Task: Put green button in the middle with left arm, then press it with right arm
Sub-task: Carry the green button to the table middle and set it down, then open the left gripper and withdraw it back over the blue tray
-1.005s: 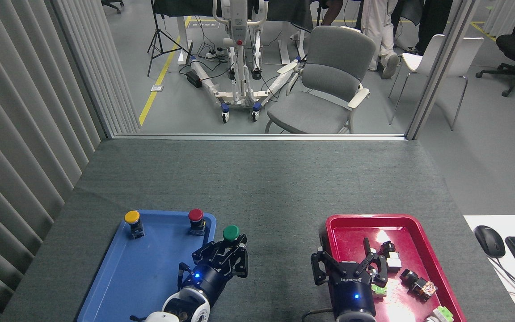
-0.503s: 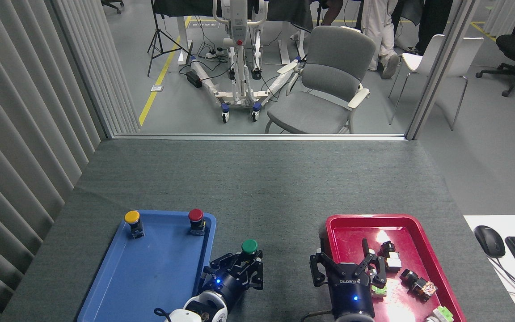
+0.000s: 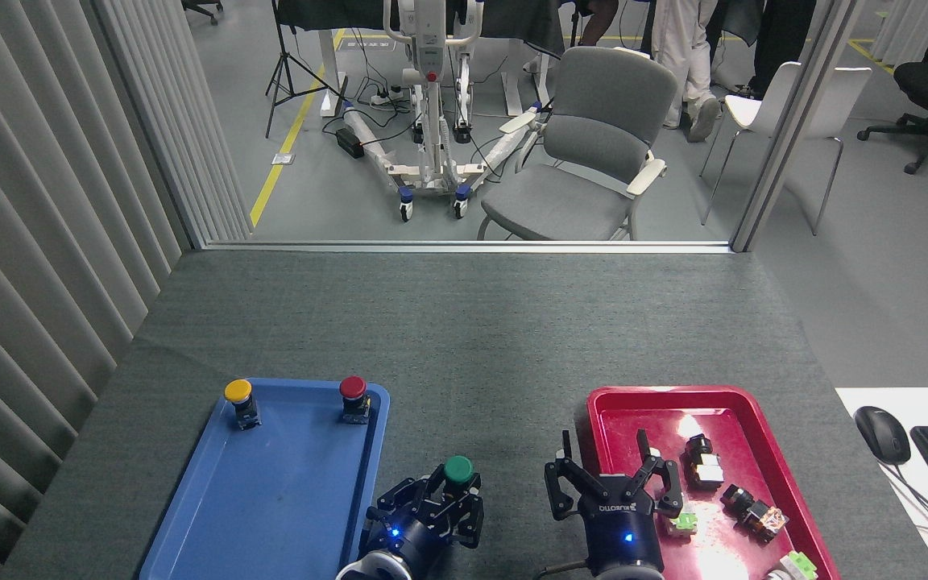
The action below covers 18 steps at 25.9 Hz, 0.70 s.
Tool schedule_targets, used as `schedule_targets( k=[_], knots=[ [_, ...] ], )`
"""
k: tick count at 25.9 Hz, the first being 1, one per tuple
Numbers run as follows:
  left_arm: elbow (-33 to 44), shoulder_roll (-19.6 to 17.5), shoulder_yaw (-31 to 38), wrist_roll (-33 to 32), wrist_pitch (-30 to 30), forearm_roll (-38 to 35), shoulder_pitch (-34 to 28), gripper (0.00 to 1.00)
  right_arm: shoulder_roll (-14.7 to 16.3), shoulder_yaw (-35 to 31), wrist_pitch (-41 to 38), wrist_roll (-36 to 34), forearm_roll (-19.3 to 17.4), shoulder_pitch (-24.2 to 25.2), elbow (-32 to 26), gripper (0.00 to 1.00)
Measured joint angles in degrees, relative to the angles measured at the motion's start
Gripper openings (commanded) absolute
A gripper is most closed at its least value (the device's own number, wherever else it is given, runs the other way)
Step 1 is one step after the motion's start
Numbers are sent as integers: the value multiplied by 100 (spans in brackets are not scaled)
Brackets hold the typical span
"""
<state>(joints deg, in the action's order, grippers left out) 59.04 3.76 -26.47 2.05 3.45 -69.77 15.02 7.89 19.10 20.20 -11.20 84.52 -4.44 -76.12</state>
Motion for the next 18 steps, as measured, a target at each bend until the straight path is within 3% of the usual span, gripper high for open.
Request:
schedule_targets(
  k=[3, 8, 11, 15, 18],
  knots=[
    [72, 2, 5, 12, 0, 11, -82, 99, -2, 49, 0, 3, 7, 21, 1, 91],
    [334, -43, 6, 225, 48, 31, -222, 99, -4, 174, -11, 4, 5, 15, 1, 86],
    [676, -120, 18, 261, 55, 34, -488, 99, 7, 192, -90, 14, -20, 9, 1, 70],
    [1173, -369, 42, 293, 18, 36, -808, 99, 20, 195, -565, 2, -42, 37, 0, 29],
    [1566, -675, 90, 280, 5, 38, -951, 99, 15, 198, -931, -20, -48, 41, 0, 13]
  ],
)
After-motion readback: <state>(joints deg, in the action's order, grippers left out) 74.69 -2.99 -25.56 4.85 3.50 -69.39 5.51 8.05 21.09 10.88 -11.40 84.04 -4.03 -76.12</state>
